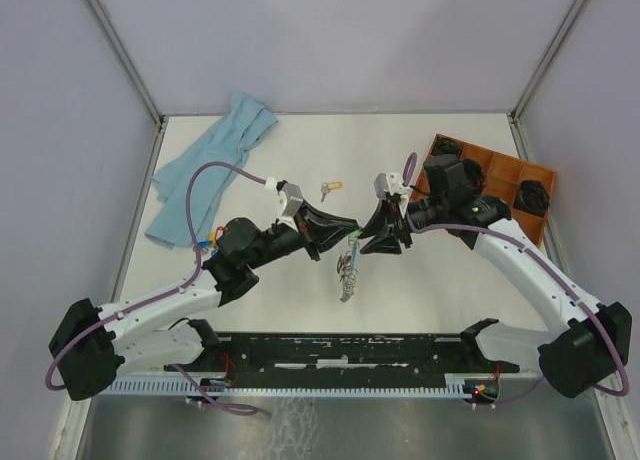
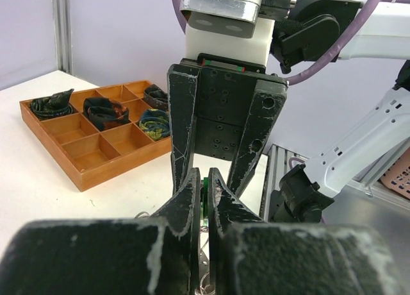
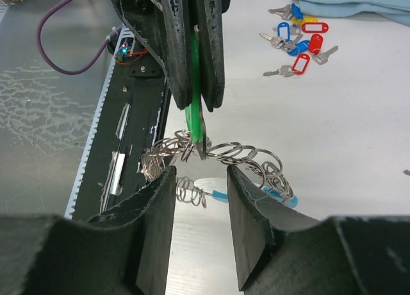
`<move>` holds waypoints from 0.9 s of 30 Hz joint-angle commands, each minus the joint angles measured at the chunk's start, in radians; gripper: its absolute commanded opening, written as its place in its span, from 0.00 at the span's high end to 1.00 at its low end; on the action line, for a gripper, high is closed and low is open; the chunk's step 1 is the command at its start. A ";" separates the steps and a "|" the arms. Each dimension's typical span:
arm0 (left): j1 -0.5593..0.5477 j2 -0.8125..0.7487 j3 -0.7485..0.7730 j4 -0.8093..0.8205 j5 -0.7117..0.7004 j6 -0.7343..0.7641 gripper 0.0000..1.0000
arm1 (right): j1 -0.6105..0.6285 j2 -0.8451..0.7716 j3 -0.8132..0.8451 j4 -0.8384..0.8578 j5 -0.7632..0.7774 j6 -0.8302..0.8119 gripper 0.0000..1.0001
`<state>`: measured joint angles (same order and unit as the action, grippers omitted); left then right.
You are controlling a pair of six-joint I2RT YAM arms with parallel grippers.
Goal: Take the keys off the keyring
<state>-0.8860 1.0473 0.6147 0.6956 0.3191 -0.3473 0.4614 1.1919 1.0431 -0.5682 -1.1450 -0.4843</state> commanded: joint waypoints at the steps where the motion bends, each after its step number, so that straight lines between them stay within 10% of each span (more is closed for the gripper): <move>1: -0.003 -0.037 0.016 0.132 -0.018 -0.041 0.97 | -0.003 -0.015 -0.012 0.096 -0.058 0.035 0.55; 27: -0.002 -0.064 -0.010 0.130 -0.076 -0.032 0.97 | -0.025 -0.043 0.087 -0.124 -0.025 -0.122 0.60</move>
<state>-0.8871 1.0180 0.5949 0.7139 0.2802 -0.3508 0.4465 1.1843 1.0634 -0.6144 -1.1530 -0.5335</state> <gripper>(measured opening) 0.058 0.400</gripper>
